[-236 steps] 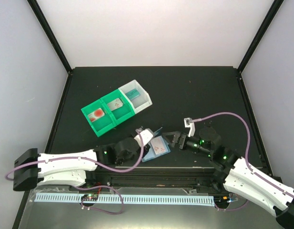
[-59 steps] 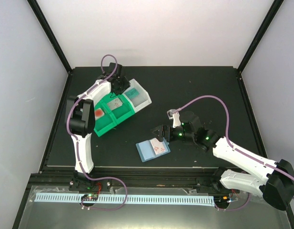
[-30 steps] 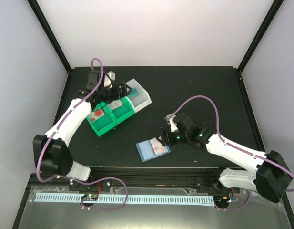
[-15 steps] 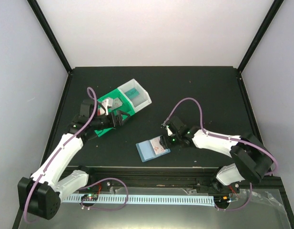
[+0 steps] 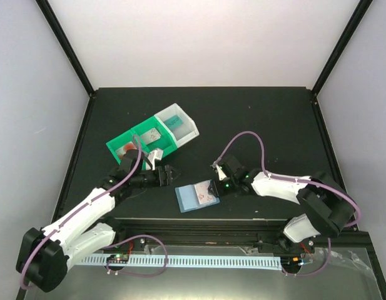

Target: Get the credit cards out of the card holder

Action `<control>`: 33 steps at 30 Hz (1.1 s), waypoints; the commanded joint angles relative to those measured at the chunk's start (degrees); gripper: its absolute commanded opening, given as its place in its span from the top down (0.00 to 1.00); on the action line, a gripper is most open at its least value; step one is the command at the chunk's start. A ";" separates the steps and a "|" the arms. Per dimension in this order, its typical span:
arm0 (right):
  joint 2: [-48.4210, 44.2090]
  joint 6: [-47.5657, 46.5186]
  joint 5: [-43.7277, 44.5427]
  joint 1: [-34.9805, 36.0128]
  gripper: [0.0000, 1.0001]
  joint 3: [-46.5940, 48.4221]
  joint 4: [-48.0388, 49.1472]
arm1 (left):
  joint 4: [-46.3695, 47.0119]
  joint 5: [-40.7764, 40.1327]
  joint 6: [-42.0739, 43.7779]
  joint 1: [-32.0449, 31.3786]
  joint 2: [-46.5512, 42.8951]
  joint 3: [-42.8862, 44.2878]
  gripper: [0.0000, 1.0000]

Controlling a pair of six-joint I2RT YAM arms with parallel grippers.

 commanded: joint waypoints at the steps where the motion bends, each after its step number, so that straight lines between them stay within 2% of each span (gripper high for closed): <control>1: 0.00 3.68 -9.03 -0.01 0.59 -3.21 6.22 | 8.05 -1.69 -4.99 -2.97 1.01 -2.31 0.17; 4: -0.63 6.30 -10.90 1.60 0.60 -4.48 8.21 | 13.07 -2.55 -7.83 -6.06 3.47 -5.03 0.19; 8: -2.30 6.18 -8.27 2.48 0.59 -4.12 4.98 | 18.16 -3.21 -10.50 -9.59 7.83 -6.89 0.19; 12: -8.04 6.23 -5.28 2.46 0.53 -4.06 0.77 | 32.15 -1.29 -15.38 -10.40 13.38 -11.75 0.17; 16: -11.79 9.28 -11.29 2.49 0.52 -3.19 1.32 | 38.43 0.64 -16.08 -10.46 20.70 -12.98 0.17; 20: -13.20 14.77 -14.79 3.49 0.56 -4.05 6.45 | 45.48 1.56 -18.82 -10.54 27.24 -14.73 0.17; 24: -12.19 19.14 -18.39 5.27 0.59 -5.17 12.34 | 43.12 -0.49 -18.24 -10.48 28.58 -14.70 0.15; 33: -5.57 19.44 -15.62 8.42 0.57 -4.79 15.15 | 30.04 -7.57 -15.66 -10.64 21.80 -14.56 0.12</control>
